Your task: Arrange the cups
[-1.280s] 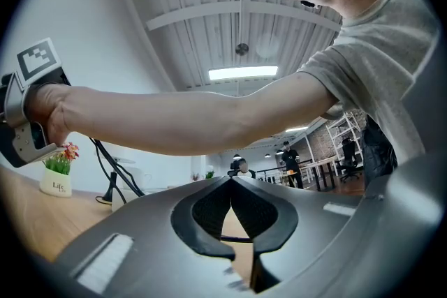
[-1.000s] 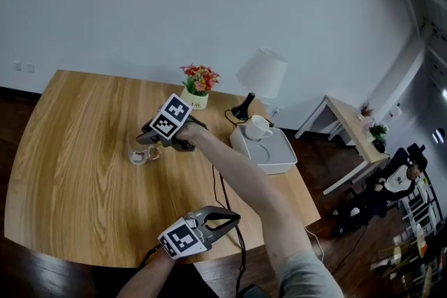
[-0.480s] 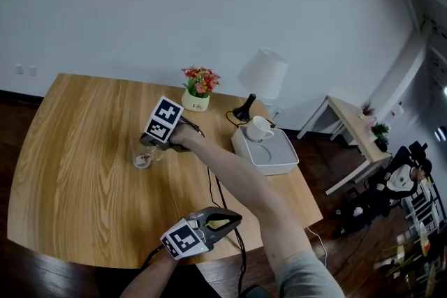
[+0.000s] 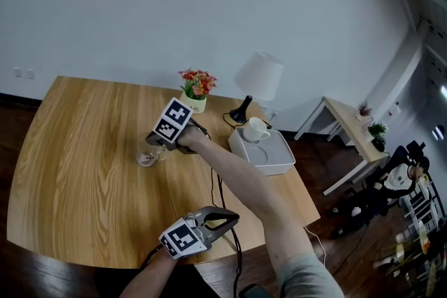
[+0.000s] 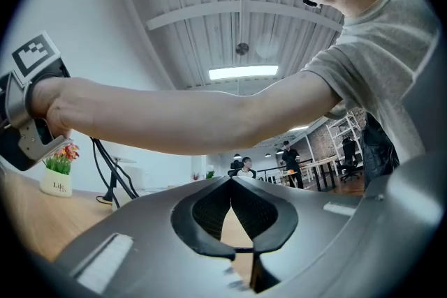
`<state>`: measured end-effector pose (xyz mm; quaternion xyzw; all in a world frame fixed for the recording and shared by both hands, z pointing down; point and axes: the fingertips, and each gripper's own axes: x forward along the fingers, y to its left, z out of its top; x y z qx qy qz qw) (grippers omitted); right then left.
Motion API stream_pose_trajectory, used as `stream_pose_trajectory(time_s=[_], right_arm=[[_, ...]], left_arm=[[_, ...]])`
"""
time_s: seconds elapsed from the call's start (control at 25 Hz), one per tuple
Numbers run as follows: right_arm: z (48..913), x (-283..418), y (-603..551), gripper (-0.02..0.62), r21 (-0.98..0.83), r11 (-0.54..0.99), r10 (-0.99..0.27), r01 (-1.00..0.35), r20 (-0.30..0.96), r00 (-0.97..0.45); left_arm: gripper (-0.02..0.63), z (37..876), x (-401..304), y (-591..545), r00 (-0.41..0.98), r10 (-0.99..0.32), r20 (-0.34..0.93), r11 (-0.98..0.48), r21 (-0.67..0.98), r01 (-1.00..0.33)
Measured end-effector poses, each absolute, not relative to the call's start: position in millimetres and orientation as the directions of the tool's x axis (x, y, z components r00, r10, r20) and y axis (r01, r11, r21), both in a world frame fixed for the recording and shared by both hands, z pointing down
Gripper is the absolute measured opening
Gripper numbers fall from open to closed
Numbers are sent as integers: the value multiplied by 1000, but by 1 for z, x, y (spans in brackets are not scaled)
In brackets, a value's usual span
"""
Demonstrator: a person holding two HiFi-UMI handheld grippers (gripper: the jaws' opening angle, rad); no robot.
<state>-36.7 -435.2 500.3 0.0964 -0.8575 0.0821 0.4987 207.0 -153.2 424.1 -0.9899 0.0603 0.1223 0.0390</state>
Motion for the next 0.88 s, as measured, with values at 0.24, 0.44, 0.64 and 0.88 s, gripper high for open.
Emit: stream_pose_trajectory(time_s=[0.24, 0.44, 0.64, 0.88], right_arm=[[478, 4, -439, 31, -52, 947, -120, -317, 857, -501], [447, 63, -439, 31, -59, 912, -179, -405, 832, -525], [399, 148, -441, 31, -24, 853, -289, -522, 811, -509], [367, 256, -432, 31, 12, 759, -381, -651, 819, -429]], left_arm=[[8, 423, 206, -155, 963, -110, -247, -990, -61, -129], [8, 425, 204, -154, 963, -109, -248, -990, -58, -127], [8, 431, 204, -158, 969, -114, -221, -989, -66, -131], [8, 432, 205, -155, 969, -99, -227, -991, -60, -115]])
